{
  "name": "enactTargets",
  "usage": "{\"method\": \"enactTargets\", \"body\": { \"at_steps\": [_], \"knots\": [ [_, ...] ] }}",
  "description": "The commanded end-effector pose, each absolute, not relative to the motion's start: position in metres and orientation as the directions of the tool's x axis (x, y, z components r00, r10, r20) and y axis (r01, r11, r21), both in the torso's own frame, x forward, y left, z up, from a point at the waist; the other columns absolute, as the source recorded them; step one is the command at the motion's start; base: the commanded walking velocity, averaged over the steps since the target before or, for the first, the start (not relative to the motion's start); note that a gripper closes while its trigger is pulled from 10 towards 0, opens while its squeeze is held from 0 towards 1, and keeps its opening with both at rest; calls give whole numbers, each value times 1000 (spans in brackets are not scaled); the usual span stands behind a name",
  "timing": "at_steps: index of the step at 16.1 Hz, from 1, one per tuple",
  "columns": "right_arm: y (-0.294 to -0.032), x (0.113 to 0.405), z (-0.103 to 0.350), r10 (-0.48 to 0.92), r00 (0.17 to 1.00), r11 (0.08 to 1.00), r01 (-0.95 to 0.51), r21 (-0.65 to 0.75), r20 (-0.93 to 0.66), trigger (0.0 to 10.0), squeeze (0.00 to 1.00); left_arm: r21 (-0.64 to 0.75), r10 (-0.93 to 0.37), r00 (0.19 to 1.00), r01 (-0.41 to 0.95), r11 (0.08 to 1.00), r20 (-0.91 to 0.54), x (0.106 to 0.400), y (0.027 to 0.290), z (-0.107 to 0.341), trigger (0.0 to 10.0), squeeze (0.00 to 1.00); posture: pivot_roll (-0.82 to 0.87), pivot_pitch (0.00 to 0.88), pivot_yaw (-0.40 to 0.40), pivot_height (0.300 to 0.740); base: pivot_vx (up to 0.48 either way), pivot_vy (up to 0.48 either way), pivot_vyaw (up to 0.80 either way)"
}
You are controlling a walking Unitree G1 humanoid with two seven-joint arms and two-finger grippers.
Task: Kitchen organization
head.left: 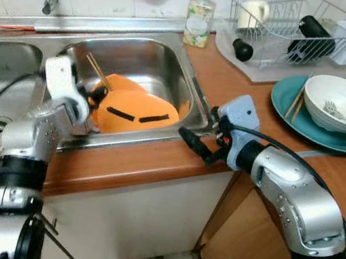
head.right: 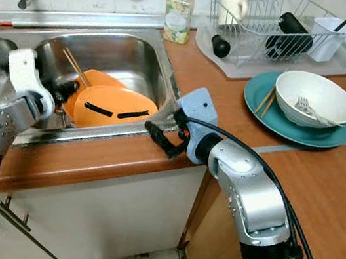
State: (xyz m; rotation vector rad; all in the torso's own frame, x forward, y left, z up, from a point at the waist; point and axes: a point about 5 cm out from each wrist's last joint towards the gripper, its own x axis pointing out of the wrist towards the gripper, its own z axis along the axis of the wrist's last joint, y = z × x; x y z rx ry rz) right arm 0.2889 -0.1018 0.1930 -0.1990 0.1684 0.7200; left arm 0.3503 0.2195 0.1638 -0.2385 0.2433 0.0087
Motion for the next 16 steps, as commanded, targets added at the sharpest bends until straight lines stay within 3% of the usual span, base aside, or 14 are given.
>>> {"method": "enactTargets", "body": {
  "at_steps": [1,2,4,7,8,11,16],
  "knots": [
    [-106,291,197,609,771,766,-633,-114,-184,10000,612,-173,-41,981,8,985,-188,349,216,171,10000,1000,-148,0,99,740,0,0,0],
    [-112,294,197,544,822,822,-562,-91,-169,10000,1000,-138,-75,988,57,989,-134,344,208,176,10000,1000,-151,0,100,740,0,0,0],
    [-117,297,196,483,858,859,-503,-94,-172,10000,1000,-113,-118,990,109,988,-79,339,200,180,10000,1000,-153,0,100,740,0,0,0],
    [-114,299,199,485,864,852,-501,-152,-134,10000,1000,-26,-285,958,285,958,23,320,168,183,10000,1000,-152,0,96,740,0,0,0],
    [-113,302,198,456,880,861,-474,-184,-137,10000,1000,62,-368,929,366,929,29,310,155,176,10000,1000,-144,0,90,740,0,0,0],
    [-114,308,195,388,912,876,-409,-255,-133,10000,1000,97,-392,919,387,917,36,305,147,172,10000,1000,-134,0,83,740,0,0,0],
    [-125,320,194,347,924,899,-377,-223,-160,10000,1000,134,-430,903,424,896,14,298,141,163,10000,1000,-138,0,81,740,0,0,0]
  ]
}}
